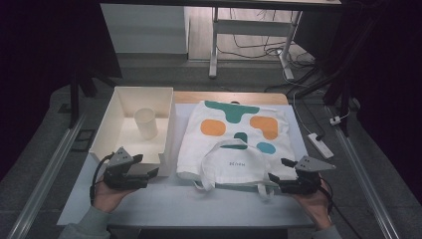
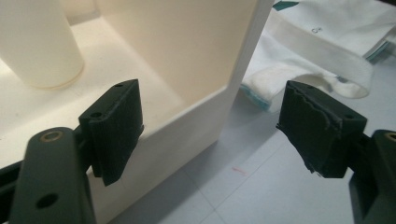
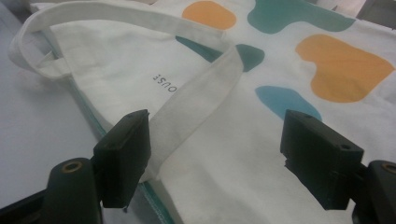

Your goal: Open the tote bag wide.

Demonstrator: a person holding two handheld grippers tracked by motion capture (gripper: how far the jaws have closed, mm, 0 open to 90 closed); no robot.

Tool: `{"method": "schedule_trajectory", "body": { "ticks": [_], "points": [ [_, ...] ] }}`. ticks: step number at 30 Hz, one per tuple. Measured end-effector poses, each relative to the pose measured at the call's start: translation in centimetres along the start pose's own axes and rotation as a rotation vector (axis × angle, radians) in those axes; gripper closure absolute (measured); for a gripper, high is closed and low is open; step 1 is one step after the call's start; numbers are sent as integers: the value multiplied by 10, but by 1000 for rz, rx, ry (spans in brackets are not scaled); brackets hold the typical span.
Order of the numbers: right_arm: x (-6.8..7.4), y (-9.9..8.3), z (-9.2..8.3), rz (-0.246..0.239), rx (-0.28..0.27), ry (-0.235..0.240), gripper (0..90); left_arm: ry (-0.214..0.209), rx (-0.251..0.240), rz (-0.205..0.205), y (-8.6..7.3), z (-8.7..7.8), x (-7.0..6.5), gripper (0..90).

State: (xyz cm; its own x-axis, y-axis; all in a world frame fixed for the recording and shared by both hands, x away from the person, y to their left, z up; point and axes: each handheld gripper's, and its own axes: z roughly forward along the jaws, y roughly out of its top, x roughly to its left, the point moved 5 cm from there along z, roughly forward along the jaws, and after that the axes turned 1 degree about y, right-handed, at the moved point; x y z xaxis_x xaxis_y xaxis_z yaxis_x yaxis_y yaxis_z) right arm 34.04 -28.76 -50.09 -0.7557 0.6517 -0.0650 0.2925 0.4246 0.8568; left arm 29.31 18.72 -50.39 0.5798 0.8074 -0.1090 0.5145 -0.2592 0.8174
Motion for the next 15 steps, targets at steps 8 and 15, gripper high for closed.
{"method": "schedule_trajectory", "body": {
  "ticks": [8, 15],
  "points": [
    [-1, -4, 1, 27, -7, 6, 255, -6, 5, -3, 1, 2, -1, 224],
    [-3, -5, -1, 23, -4, -13, 261, 9, 12, 15, -1, 3, -2, 225]
  ]
}}
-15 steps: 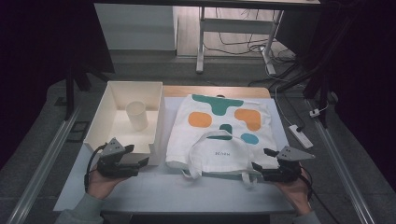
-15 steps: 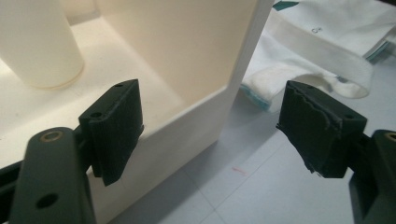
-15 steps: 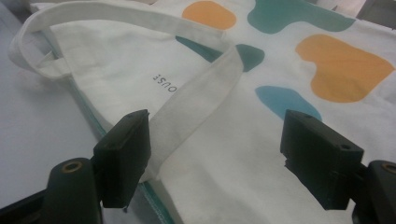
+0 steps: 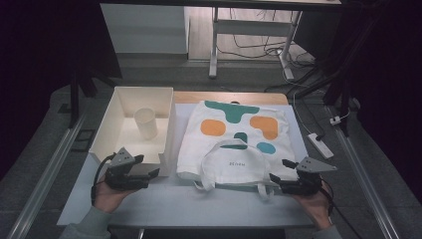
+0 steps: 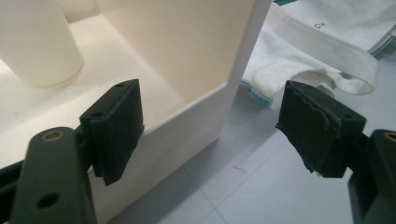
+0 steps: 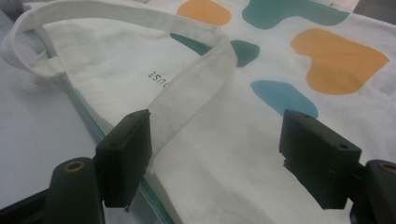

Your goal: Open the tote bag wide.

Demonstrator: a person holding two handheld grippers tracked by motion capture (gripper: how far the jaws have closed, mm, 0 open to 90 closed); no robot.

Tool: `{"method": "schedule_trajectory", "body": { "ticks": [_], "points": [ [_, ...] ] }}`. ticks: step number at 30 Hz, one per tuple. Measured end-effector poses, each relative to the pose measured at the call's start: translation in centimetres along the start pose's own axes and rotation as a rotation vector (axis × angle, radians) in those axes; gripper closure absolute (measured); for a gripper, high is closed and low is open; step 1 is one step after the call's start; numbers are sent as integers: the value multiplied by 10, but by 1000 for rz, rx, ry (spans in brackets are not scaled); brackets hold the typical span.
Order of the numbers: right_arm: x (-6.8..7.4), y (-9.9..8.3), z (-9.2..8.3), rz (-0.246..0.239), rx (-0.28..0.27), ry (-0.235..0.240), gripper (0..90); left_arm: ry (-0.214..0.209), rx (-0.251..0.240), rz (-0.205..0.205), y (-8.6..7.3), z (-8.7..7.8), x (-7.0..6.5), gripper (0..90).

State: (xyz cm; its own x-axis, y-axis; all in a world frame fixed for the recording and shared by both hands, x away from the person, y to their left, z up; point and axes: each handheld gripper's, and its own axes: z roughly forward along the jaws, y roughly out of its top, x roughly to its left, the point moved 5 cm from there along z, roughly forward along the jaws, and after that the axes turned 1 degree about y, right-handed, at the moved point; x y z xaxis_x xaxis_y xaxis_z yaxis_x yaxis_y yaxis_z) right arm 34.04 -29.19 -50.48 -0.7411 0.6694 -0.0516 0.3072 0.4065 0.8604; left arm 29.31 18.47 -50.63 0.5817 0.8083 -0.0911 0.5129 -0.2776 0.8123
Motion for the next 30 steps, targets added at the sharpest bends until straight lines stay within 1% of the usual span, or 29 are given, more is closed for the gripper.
{"method": "schedule_trajectory", "body": {
  "ticks": [3, 7, 8, 10, 12, 14, 18, 19, 20, 22, 23, 25, 27, 30],
  "points": [
    [0, 1, 2, 13, 2, 5, 262, 2, -6, 5, 0, -1, -1, 225],
    [1, 1, 2, 16, -5, 1, 270, -11, -16, 2, 0, -1, 0, 226],
    [1, 1, 4, 14, -1, -7, 271, -16, -16, 4, 0, -2, 0, 227],
    [0, 1, 6, 13, 2, -9, 271, -16, -14, 11, -1, -2, 0, 228],
    [0, 2, 7, 12, 1, -9, 271, -26, -15, 13, -1, -2, 0, 228],
    [0, 3, 7, 9, -3, -11, 272, -25, -14, 19, 0, -2, -1, 228],
    [3, 4, 6, 7, -11, -11, 277, -24, -12, 17, 0, -5, -6, 229],
    [4, 3, 7, 2, -6, -8, 278, -26, -10, 15, 1, -8, -9, 236],
    [4, 3, 7, 2, -6, -8, 278, -33, -13, 25, 3, -11, -15, 236],
    [5, 3, 6, -6, -4, -8, 278, -61, -21, 83, 7, -18, -33, 238],
    [5, 3, 5, -7, -9, -10, 278, -69, -20, 102, 9, -19, -40, 237],
    [5, 4, 4, -8, -13, -12, 278, -90, -21, 120, 13, -19, -50, 236],
    [5, 4, 3, -7, -17, -14, 279, -102, -21, 124, 15, -17, -54, 234],
    [5, 4, 2, -13, -19, -16, 282, -111, -13, 118, 15, -11, -54, 236]
  ]
}}
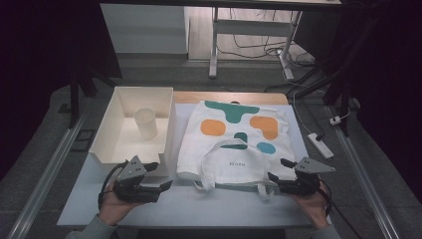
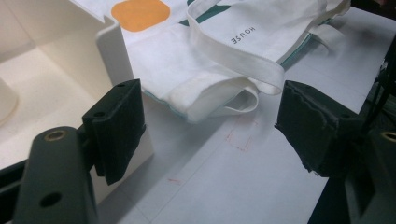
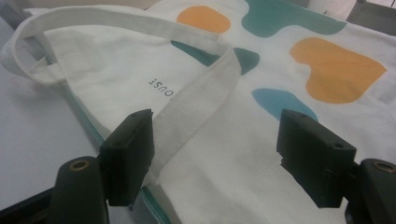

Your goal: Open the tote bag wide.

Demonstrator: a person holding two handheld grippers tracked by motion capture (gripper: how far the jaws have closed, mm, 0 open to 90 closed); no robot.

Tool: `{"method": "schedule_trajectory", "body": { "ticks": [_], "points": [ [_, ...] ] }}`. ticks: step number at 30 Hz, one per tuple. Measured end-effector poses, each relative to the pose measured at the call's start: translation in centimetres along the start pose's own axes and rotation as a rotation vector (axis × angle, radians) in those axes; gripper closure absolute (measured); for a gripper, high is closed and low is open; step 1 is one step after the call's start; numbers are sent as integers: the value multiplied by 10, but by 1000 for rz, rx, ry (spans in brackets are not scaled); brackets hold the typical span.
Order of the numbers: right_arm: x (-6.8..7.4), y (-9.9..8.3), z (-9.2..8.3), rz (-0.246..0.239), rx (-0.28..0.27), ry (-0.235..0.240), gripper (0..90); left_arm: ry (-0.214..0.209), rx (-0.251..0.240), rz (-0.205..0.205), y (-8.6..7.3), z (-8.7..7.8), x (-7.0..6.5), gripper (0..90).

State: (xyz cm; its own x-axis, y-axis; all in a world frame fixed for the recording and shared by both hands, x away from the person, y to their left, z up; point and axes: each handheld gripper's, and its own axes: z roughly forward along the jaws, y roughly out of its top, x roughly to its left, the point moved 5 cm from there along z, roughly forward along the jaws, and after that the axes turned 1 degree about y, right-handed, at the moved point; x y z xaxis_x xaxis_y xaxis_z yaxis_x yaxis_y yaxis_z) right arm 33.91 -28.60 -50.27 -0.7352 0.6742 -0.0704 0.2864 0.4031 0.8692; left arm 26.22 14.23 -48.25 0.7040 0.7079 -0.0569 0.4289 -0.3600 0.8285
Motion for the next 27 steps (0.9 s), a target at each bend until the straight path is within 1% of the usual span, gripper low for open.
{"method": "schedule_trajectory", "body": {
  "ticks": [2, 6, 8, 11, 14, 18, 20, 27],
  "points": [
    [0, 0, 0, -1, -1, -1, 283, -4, 4, 0, 0, 3, 0, 238],
    [2, -1, 0, 0, 4, 4, 284, -16, 7, 14, 2, 7, -4, 246],
    [3, -1, 1, -5, 3, 5, 285, -29, 14, 20, 2, 11, -8, 248],
    [4, 0, 1, -9, 1, 4, 286, -54, 30, 48, 4, 16, -16, 252],
    [4, 0, 2, -8, 2, 9, 287, -67, 38, 60, 6, 22, -20, 255],
    [6, 1, 3, -13, 0, 13, 288, -71, 57, 78, 8, 33, -25, 256],
    [7, 1, 3, -18, -1, 15, 289, -79, 71, 95, 9, 38, -28, 260],
    [11, 3, 4, -29, -2, 21, 290, -104, 104, 133, 16, 60, -38, 269]
  ]
}}
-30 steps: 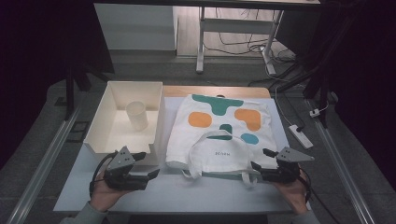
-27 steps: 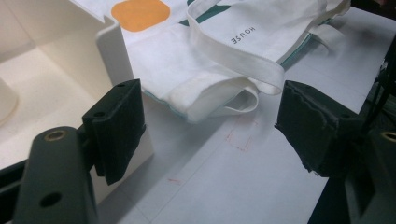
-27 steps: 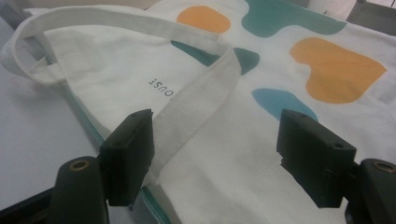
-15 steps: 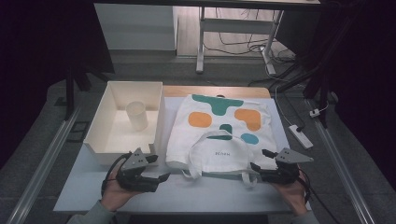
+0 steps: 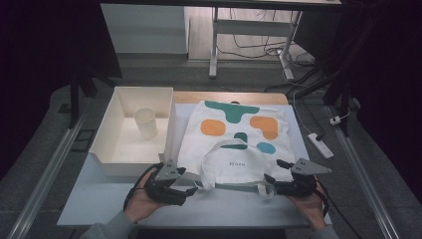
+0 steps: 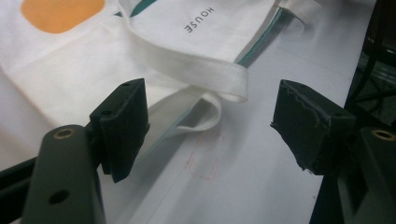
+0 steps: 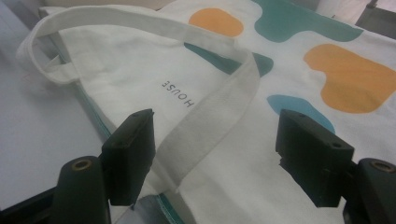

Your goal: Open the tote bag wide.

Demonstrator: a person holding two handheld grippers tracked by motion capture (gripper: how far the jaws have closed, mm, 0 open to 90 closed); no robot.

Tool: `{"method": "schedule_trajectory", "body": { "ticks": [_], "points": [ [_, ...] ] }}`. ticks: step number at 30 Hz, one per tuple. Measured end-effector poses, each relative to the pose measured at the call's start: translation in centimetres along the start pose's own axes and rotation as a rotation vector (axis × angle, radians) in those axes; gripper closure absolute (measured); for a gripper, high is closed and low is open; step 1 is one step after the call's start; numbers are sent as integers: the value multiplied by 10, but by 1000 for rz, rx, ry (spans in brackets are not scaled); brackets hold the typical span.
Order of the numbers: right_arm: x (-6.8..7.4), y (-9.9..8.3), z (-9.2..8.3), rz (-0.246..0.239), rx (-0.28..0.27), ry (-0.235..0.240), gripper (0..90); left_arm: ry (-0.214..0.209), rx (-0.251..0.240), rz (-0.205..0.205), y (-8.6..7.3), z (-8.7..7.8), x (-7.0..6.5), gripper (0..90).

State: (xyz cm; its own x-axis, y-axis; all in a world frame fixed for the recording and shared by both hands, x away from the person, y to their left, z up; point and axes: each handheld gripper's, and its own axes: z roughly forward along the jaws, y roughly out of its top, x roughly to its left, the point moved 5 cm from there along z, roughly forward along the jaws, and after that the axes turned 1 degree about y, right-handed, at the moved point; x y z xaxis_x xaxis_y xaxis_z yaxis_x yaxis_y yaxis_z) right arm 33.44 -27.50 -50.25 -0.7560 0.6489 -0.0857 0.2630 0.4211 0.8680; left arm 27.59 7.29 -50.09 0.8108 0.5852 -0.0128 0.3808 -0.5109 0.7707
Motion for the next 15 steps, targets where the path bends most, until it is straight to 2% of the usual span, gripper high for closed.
{"method": "schedule_trajectory", "body": {
  "ticks": [5, 15],
  "points": [
    [3, 1, 2, -7, 0, 10, 292, -13, 19, 33, 8, 16, -3, 279],
    [13, 7, 2, -33, 5, 31, 294, -17, 49, 49, 16, 35, -3, 282]
  ]
}}
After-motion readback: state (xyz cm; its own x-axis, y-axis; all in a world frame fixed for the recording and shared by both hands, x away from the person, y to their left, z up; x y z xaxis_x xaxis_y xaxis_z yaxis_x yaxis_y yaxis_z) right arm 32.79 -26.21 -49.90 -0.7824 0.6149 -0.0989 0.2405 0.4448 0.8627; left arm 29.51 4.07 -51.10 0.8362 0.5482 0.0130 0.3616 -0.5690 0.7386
